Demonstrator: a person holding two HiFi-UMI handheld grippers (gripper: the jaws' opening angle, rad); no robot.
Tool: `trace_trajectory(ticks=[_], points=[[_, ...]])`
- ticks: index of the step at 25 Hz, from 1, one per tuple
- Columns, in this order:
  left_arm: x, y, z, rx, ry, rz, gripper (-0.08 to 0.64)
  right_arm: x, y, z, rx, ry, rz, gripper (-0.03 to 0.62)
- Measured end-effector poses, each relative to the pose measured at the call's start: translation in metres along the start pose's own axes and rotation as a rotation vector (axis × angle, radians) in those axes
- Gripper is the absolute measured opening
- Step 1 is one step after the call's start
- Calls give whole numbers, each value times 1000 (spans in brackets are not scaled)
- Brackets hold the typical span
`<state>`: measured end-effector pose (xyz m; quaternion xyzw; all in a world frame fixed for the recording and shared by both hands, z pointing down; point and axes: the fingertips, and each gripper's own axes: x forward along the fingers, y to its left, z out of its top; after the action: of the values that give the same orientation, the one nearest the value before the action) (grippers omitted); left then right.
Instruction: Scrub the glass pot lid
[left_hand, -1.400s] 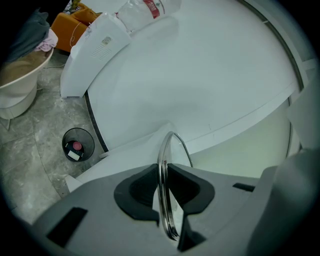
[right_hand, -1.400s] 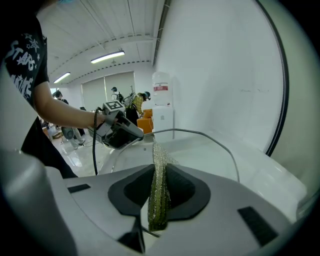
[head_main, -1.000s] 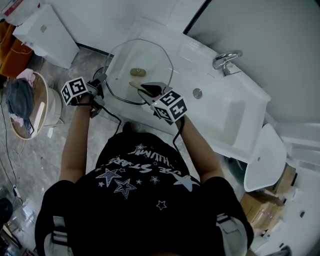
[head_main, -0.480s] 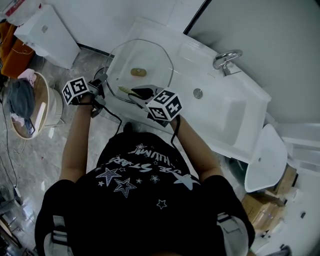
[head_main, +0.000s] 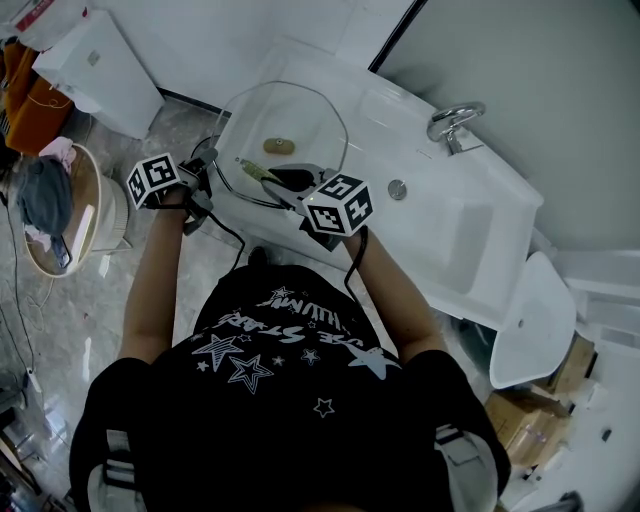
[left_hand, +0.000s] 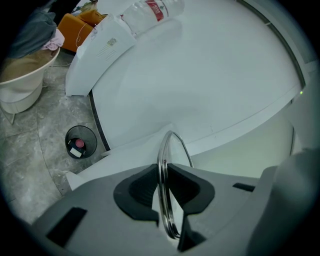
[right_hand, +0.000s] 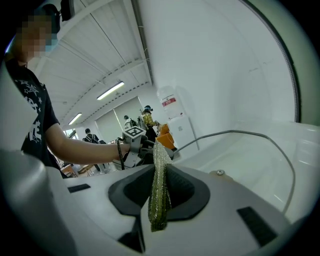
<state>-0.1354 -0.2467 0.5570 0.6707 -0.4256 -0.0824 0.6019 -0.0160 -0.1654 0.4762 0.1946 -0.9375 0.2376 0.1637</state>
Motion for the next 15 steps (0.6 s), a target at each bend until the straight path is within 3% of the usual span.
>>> trace_trajectory(ticks=[15], points=[[1, -11, 2, 59, -13, -7, 94, -32, -21, 11, 5, -53, -73, 67]])
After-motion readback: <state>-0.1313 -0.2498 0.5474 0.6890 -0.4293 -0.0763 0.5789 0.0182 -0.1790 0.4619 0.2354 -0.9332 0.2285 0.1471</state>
